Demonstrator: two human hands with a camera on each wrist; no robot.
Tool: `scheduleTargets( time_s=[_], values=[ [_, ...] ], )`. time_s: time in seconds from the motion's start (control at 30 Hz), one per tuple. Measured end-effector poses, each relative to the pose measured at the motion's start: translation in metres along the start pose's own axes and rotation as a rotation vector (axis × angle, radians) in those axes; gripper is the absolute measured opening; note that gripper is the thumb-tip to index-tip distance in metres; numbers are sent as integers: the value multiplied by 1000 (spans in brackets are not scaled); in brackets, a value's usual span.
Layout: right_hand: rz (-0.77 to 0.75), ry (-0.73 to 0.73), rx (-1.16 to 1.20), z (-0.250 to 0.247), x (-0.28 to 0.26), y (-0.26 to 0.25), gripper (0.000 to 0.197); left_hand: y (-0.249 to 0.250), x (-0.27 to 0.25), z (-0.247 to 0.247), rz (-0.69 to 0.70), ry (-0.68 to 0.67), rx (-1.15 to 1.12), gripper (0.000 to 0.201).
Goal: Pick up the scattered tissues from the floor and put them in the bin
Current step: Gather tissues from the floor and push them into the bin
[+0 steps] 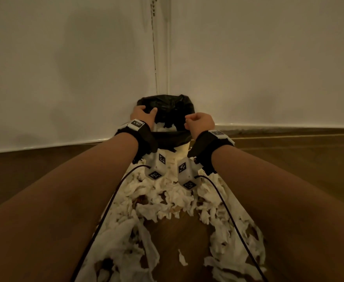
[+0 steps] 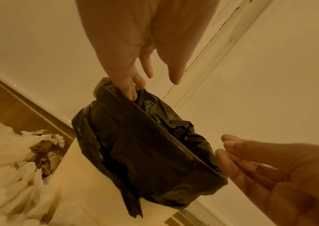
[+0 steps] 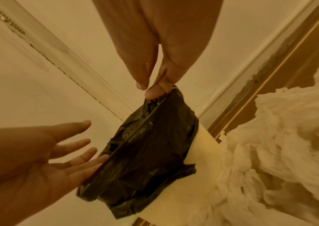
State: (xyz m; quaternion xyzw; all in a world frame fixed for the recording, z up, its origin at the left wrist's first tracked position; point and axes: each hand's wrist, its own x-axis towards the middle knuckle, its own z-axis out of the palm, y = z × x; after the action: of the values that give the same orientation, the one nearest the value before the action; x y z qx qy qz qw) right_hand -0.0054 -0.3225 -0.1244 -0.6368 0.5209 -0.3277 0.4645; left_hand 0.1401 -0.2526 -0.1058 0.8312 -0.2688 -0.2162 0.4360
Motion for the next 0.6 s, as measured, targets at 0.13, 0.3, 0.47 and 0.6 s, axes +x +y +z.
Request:
scheduleTargets(
  time_s=[0.13,0.3,0.47,0.6],
  values=[
    [0,80,45,-14,-16,15,14,-7,-18,0,23,23,-296,39],
    [52,74,-30,-28,-52,56,10,-40,-56,3,12,28,-322,29],
    [160,8,-101,-31,-93,105,16,-84,-94,16,-94,-63,-304,32],
    [170,-98,-195,-29,-119,132,20,-114,-121,29,-165,-125,-249,33]
  ],
)
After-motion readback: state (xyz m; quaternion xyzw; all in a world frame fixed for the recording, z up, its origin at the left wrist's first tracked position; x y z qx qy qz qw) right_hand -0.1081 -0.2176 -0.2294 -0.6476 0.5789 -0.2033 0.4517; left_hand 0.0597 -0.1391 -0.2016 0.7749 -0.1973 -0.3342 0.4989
